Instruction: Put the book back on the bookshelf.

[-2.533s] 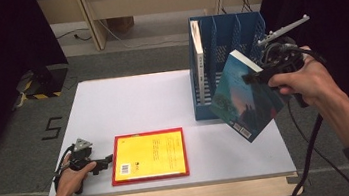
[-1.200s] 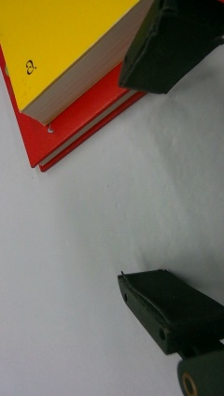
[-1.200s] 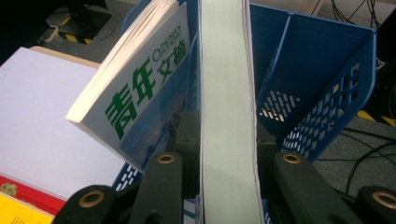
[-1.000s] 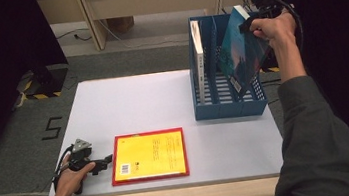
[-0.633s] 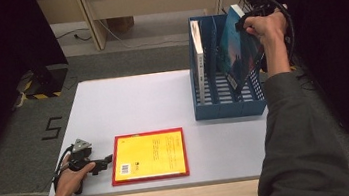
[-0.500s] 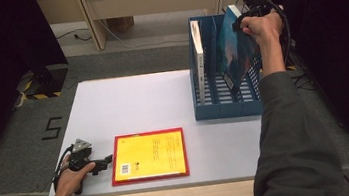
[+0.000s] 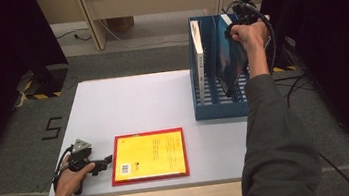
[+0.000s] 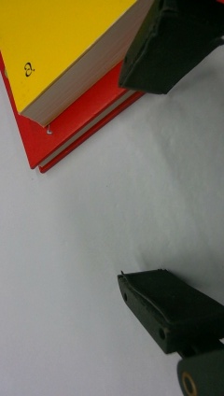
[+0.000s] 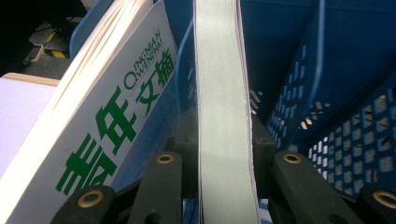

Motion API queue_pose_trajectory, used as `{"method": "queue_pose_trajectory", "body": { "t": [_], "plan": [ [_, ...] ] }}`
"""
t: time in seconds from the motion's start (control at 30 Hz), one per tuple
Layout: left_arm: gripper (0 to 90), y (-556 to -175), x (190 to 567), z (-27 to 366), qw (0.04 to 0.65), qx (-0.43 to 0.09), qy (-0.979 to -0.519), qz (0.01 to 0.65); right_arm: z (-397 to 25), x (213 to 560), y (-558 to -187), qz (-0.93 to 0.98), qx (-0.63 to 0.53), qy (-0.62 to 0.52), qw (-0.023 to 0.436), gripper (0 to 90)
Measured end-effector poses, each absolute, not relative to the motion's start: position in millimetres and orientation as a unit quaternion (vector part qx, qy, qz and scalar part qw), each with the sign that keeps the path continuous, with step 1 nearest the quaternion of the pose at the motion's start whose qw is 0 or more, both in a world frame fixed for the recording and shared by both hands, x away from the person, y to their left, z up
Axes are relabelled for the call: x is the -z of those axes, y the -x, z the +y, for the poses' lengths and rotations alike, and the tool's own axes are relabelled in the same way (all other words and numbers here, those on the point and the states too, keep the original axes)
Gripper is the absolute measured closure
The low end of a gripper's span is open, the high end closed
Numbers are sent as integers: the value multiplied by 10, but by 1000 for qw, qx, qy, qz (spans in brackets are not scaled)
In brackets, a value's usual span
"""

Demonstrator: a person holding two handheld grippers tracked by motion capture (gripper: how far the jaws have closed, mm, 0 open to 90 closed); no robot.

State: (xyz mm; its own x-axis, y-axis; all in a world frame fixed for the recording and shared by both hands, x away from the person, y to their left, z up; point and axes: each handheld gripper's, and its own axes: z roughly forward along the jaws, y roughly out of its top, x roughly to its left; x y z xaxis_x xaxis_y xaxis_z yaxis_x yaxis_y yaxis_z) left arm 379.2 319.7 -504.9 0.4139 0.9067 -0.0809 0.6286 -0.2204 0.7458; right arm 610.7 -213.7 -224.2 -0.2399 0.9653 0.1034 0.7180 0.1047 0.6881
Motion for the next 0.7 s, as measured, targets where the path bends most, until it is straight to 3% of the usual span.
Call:
{"method": "queue_pose_trajectory", "body": {
  "t": [0.7],
  "plan": [
    [59, -3792, 5050, 3196, 364, -191, -759, 505, -2128, 2584, -6242, 712, -331, -596, 170, 719]
  ]
}}
